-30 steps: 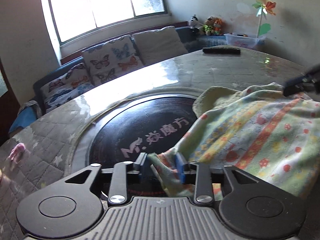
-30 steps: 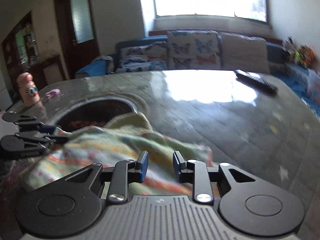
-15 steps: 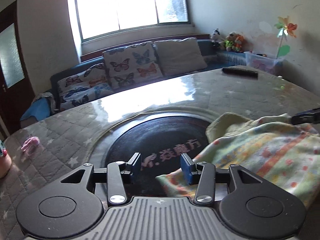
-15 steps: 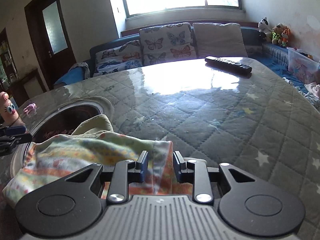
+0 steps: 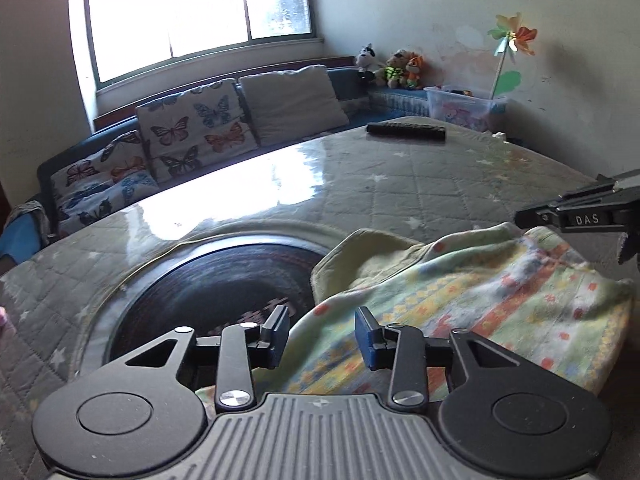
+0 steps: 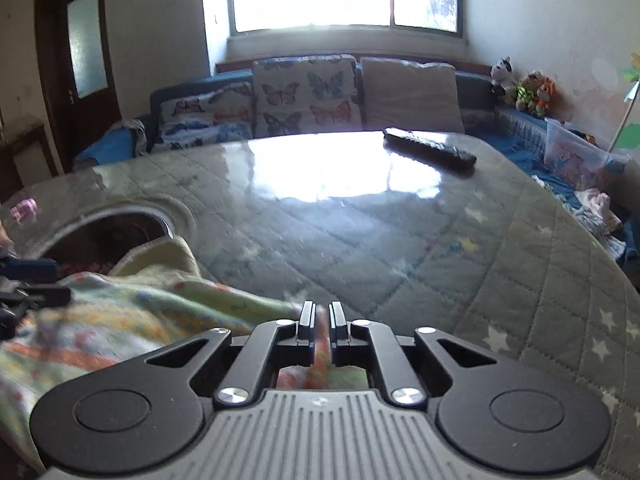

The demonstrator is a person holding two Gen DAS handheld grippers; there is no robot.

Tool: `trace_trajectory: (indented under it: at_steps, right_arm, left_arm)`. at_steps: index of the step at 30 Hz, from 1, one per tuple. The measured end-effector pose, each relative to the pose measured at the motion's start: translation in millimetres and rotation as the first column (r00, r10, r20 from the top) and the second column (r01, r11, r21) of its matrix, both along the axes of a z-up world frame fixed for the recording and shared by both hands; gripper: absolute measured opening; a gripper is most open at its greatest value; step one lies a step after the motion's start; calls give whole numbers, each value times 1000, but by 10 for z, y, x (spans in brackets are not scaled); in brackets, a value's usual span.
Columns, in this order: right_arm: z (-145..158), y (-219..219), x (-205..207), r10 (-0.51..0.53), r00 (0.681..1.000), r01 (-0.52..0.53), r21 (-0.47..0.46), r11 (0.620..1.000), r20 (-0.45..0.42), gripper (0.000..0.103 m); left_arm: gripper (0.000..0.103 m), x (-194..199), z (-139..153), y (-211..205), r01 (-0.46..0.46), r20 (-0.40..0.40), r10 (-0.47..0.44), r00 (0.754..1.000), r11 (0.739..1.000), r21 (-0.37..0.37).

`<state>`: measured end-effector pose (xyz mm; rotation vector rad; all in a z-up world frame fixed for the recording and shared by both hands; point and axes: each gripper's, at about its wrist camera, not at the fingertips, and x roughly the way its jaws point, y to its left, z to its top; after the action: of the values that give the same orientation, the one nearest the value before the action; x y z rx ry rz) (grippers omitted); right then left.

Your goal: Fold clothes

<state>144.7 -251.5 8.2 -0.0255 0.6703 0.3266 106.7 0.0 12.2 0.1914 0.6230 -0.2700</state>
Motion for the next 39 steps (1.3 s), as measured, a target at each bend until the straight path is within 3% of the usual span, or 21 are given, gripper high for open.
trace_trajectory:
  at_steps: [6,10,14,22,31,34,39]
  right_arm:
    - [14,390,112,175,983,-173,47,984,-50,8]
    - [-147,559,328,182,978,-179,40,983,-99,9]
    - [-173,596,389,167,982,-166,22,986,-89,16]
    - [-43,667,4,298,953,-297,15,955,-49,17]
    - [-48,750,-508,387,921,-389,-19,921,-49,23]
    - [-72,720,-722,397,917,-398,-22,917,-41,36]
    - [-112,713,-1026,406,914,-406,-44,913,2,46]
  left_arm:
    - [37,211,-88,-152,17,-32,-17,999,1000,3]
    - [37,332,-169,-177,5,-56,-4,998,1000,6]
    - [39,379,-202,-149,-12,-64,12,998,1000,-6]
    - [38,215,-91,-152,-12,-34,11,999,1000,-21]
    - [39,-279,-17,-167,28,5,-28,1000,999,-35]
    - [50,-503,-48,-201,32,24,-32,999,999,-23]
    - [70,-796,-136,-206,10,42,-10,999,1000,-4]
